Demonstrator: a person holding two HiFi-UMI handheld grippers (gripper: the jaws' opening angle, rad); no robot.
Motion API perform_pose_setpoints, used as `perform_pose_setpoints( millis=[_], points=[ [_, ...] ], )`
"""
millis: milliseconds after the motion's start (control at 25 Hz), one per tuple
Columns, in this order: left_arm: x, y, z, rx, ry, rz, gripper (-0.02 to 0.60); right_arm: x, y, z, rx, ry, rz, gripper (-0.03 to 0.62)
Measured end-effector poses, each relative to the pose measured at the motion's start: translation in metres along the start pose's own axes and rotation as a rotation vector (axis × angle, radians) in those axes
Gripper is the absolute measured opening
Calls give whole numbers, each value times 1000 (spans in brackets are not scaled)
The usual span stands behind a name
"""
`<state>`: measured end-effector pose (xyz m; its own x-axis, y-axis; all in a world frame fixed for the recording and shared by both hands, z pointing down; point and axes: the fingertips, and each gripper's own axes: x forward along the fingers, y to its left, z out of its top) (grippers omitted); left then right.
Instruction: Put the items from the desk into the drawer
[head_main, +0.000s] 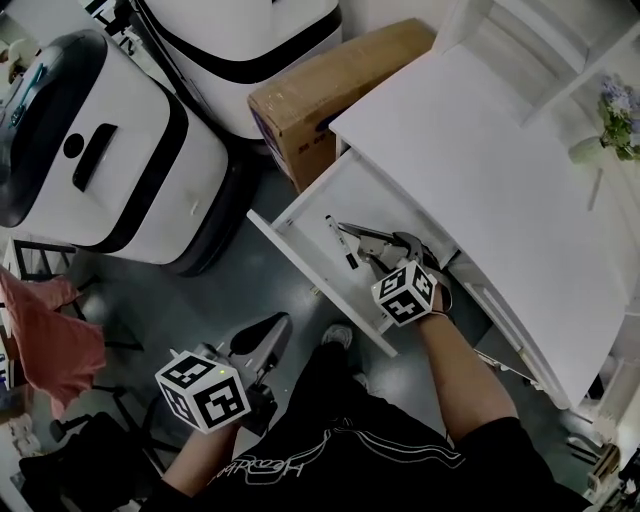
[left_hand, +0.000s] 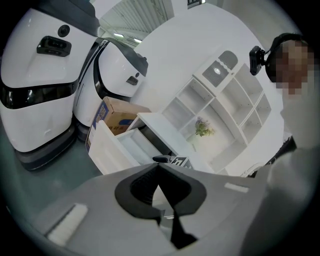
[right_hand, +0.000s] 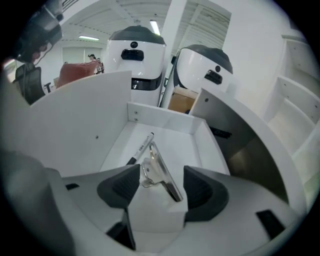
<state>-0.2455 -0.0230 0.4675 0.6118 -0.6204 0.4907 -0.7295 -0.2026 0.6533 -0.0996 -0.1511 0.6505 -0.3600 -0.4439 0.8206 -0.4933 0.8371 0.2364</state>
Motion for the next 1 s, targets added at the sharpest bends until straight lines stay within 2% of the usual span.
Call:
perform_pose_setpoints(
  millis=[120,240,400,520,600,640,840,1000],
  points=[
    [-7,-11,-10,6,-11,-2,9,-29,5,4,75,-65,9,247],
    [-12,-33,-16,21,-33,-21,9,-80,17,19,198,-198,96,247],
    [-20,-79,-23,72,-60,-82,9,-181,35,35,321,-405,246,247],
    [-29,-123,-32,132,-75,-146,9,-272,40,42,435,-596,303,245],
    [-38,-153,-37,187,-85,-177,9,-326,49,43,477,-683,321,234],
    [-43,-168,-38,220,-90,-189,9,-348,55,41,486,-703,322,217],
    [-60,-252,-54,399,-99,-293,9,-431,76,21,526,-784,295,46],
    [-77,-307,-69,499,-119,-369,9,-490,101,18,469,-874,306,9]
  ],
)
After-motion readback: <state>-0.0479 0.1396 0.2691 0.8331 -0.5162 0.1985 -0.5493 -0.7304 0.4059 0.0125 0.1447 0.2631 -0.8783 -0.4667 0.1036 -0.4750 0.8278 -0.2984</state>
